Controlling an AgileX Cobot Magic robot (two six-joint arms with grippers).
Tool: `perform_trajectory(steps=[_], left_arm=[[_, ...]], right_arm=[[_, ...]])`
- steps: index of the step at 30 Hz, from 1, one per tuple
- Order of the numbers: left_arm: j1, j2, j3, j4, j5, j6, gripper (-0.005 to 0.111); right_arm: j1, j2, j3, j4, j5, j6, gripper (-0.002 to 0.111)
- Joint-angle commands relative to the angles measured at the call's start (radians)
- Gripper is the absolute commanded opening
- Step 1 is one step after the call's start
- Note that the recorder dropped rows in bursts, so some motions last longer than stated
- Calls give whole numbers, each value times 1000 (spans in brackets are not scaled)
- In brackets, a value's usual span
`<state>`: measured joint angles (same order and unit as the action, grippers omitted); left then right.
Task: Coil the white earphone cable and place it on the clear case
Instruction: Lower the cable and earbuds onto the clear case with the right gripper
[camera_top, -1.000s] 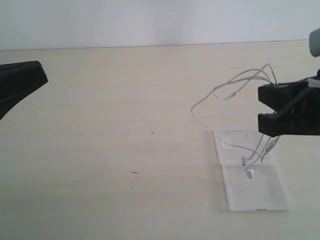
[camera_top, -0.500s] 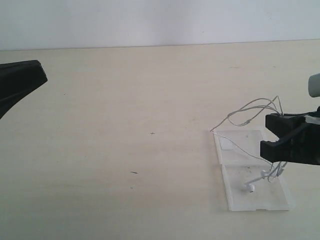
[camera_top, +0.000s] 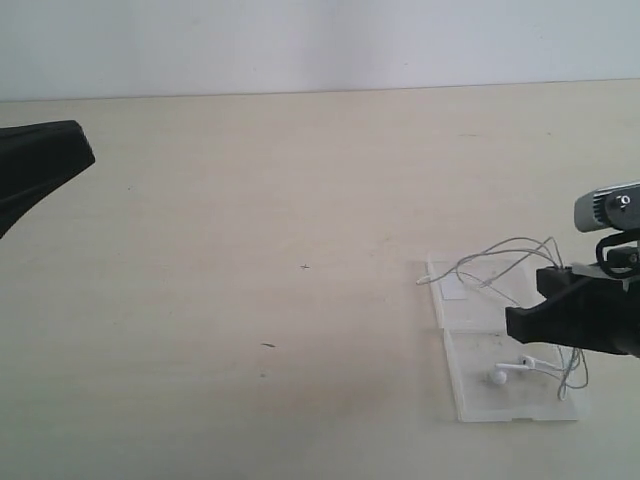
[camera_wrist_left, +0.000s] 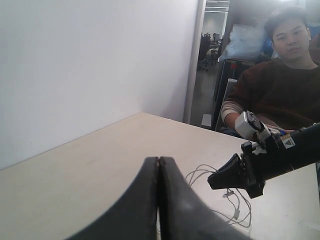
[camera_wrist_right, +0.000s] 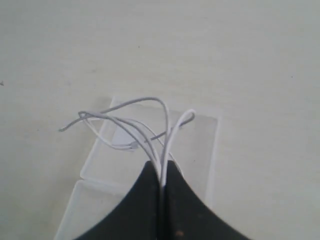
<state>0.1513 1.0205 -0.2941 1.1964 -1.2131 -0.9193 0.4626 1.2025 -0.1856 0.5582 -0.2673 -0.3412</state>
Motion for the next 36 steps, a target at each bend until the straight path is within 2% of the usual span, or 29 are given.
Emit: perform_trajectory(steps=[1, 10, 23, 36], left_arm=[[2, -7, 2, -9, -8, 1, 0], [2, -7, 2, -5, -8, 1, 0], [2, -7, 2, 0, -8, 1, 0], [2, -7, 2, 3, -8, 1, 0]], right_arm=[[-5, 57, 4, 12, -26, -23, 0], [-5, 154, 4, 12, -58, -33, 0], [-5, 219, 4, 98, -198, -32, 0], [-5, 219, 4, 91, -75, -57, 0]])
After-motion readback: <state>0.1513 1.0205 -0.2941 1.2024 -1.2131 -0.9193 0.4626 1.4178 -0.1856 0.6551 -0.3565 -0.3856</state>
